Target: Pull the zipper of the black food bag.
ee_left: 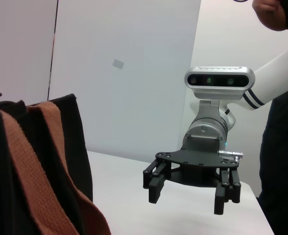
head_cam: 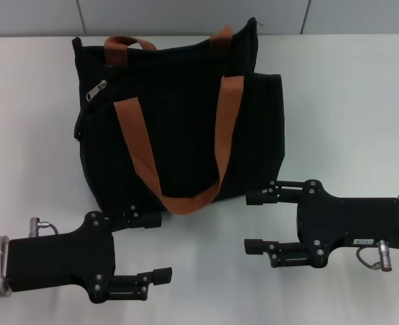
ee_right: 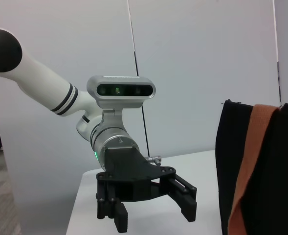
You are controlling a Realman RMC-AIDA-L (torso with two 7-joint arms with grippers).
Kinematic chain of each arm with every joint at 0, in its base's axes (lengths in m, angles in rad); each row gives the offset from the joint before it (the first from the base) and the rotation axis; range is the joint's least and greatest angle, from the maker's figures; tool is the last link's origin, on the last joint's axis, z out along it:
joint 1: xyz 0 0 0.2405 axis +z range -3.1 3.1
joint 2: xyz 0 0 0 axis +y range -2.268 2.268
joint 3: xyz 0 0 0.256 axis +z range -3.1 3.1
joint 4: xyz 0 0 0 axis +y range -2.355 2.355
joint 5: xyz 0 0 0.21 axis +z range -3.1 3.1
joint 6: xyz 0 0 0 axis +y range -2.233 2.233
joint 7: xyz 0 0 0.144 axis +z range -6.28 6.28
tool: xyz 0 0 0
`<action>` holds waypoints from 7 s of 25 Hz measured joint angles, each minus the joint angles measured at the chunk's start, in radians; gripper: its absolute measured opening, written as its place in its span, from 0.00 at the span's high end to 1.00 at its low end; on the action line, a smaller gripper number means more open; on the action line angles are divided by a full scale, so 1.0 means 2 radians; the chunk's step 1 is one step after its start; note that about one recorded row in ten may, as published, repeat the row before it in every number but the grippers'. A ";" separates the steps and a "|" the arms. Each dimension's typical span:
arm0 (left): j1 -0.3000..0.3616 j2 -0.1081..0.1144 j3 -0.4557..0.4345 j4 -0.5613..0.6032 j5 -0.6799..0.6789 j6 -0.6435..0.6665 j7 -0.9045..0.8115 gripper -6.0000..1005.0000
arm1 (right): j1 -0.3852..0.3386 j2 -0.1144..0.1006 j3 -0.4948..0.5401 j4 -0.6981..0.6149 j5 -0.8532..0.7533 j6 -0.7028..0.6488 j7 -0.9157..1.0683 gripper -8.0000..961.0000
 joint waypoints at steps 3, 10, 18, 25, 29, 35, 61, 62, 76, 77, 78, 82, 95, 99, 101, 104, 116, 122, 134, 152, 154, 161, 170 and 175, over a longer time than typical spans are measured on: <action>0.000 0.000 0.000 0.000 0.000 0.000 0.000 0.18 | 0.002 0.000 0.000 0.001 0.000 -0.001 -0.001 0.24; 0.001 0.001 0.000 0.000 -0.001 0.003 -0.004 0.18 | 0.004 0.000 0.000 0.001 0.000 -0.003 -0.001 0.25; -0.012 -0.003 -0.092 0.009 -0.005 0.069 0.004 0.19 | 0.004 0.000 0.005 0.002 0.000 -0.001 0.001 0.25; -0.019 0.009 -0.253 0.008 -0.054 0.074 0.001 0.19 | 0.001 -0.001 0.005 0.001 0.000 -0.001 0.003 0.26; -0.023 0.033 -0.254 0.012 -0.041 -0.015 0.000 0.20 | 0.001 -0.001 0.005 0.002 0.000 0.000 0.005 0.26; -0.034 0.042 -0.226 0.017 0.014 -0.061 0.000 0.20 | 0.002 -0.001 0.005 0.002 0.000 0.000 0.007 0.26; -0.053 0.013 -0.238 0.025 -0.001 -0.114 0.073 0.45 | 0.002 0.000 0.006 0.001 0.005 -0.005 0.010 0.28; -0.053 0.012 -0.238 0.025 -0.001 -0.112 0.074 0.49 | 0.002 0.000 0.006 0.001 0.007 -0.006 0.010 0.28; -0.038 0.000 -0.238 0.028 -0.023 -0.085 0.101 0.97 | 0.027 -0.002 0.003 -0.004 0.179 -0.080 0.175 0.29; -0.037 -0.002 -0.238 0.029 -0.023 -0.082 0.104 0.97 | 0.035 -0.003 0.004 -0.005 0.185 -0.077 0.199 0.29; -0.037 -0.003 -0.239 0.030 -0.025 -0.081 0.105 0.97 | 0.044 -0.003 0.005 -0.008 0.189 -0.074 0.219 0.29; -0.034 -0.006 -0.238 0.032 -0.035 -0.068 0.108 0.97 | 0.085 -0.003 0.000 -0.038 0.189 -0.046 0.320 0.29; -0.034 -0.006 -0.239 0.032 -0.044 -0.059 0.112 0.96 | 0.198 -0.013 -0.146 -0.097 0.153 0.115 0.578 0.30; -0.037 -0.006 -0.238 0.032 -0.045 -0.059 0.112 0.96 | 0.230 -0.013 -0.150 -0.095 0.115 0.139 0.614 0.30; -0.037 -0.006 -0.238 0.032 -0.045 -0.058 0.112 0.96 | 0.239 -0.011 -0.153 -0.095 0.103 0.151 0.625 0.31; -0.038 -0.006 -0.238 0.032 -0.047 -0.058 0.112 0.95 | 0.249 -0.010 -0.164 -0.095 0.099 0.162 0.635 0.37; -0.041 -0.006 -0.237 0.032 -0.050 -0.058 0.110 0.95 | 0.272 -0.005 -0.192 -0.098 0.084 0.183 0.664 0.63; -0.041 -0.006 -0.237 0.032 -0.050 -0.058 0.108 0.94 | 0.285 -0.003 -0.196 -0.097 0.068 0.191 0.673 0.63; -0.042 -0.006 -0.236 0.032 -0.050 -0.053 0.106 0.94 | 0.289 -0.003 -0.209 -0.100 0.061 0.203 0.677 0.67; -0.073 -0.009 -0.234 0.032 -0.048 -0.052 0.093 0.93 | 0.296 0.000 -0.226 -0.101 0.063 0.217 0.676 0.74; -0.080 -0.011 -0.232 0.032 -0.046 -0.052 0.092 0.92 | 0.295 0.000 -0.226 -0.101 0.063 0.217 0.675 0.74; -0.084 -0.014 -0.227 0.032 -0.046 -0.052 0.092 0.92 | 0.289 0.000 -0.224 -0.101 0.065 0.218 0.669 0.75; -0.067 -0.009 -0.232 0.033 -0.049 -0.051 0.092 0.91 | 0.289 0.000 -0.226 -0.101 0.065 0.224 0.665 0.77; -0.067 -0.009 -0.232 0.034 -0.050 -0.049 0.092 0.91 | 0.290 0.000 -0.226 -0.101 0.064 0.225 0.663 0.78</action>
